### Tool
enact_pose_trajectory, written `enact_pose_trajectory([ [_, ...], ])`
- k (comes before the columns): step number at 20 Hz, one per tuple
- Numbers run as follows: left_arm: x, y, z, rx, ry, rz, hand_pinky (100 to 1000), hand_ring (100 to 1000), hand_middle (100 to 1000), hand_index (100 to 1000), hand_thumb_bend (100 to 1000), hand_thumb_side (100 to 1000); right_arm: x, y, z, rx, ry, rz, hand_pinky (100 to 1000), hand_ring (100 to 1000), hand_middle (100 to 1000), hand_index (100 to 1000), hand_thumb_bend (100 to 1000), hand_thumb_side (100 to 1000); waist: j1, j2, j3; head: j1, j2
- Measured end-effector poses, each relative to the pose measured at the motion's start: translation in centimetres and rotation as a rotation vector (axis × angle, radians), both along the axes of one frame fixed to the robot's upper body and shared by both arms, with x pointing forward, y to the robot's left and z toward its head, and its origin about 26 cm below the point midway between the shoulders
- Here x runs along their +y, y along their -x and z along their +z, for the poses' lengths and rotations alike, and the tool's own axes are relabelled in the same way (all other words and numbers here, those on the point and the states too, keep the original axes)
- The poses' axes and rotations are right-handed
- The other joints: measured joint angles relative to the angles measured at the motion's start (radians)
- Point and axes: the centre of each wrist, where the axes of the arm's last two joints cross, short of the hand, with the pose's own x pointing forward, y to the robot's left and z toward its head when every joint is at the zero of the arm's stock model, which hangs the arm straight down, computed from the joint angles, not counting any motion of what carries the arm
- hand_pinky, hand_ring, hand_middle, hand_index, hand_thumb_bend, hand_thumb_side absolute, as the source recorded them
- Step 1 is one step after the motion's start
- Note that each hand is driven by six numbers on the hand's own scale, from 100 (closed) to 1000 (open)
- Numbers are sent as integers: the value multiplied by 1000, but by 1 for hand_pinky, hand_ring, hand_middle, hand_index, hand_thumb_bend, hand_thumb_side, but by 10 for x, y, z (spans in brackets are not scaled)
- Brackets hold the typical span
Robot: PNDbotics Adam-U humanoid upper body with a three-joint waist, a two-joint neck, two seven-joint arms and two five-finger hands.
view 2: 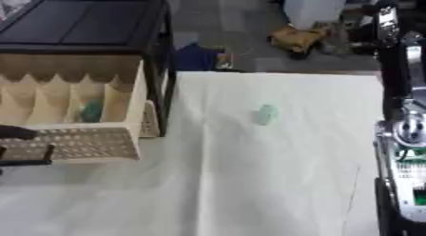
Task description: Pick up objects from table and place into drawer.
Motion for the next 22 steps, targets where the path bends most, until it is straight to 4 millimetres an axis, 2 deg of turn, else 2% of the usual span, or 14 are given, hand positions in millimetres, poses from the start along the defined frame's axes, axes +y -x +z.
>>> enact_pose_trajectory([
  [15, 4, 1, 7, -34, 50, -28, 100, 100, 100, 930, 100, 1000, 0, 0, 0, 0, -2, -2, 667, 676, 535, 803, 100, 999, 0, 0, 0, -2, 0],
  [19, 3, 2, 23, -90, 89, -80, 100, 100, 100, 928, 100, 1000, 0, 0, 0, 1, -4, -5, 667, 677, 536, 802, 100, 1000, 3, -4, 2, -5, 0],
  [22, 4, 3, 25, -97, 128, -109, 100, 100, 100, 927, 100, 1000, 0, 0, 0, 1, -6, -7, 667, 677, 537, 802, 100, 1000, 4, -6, 1, -10, 0],
])
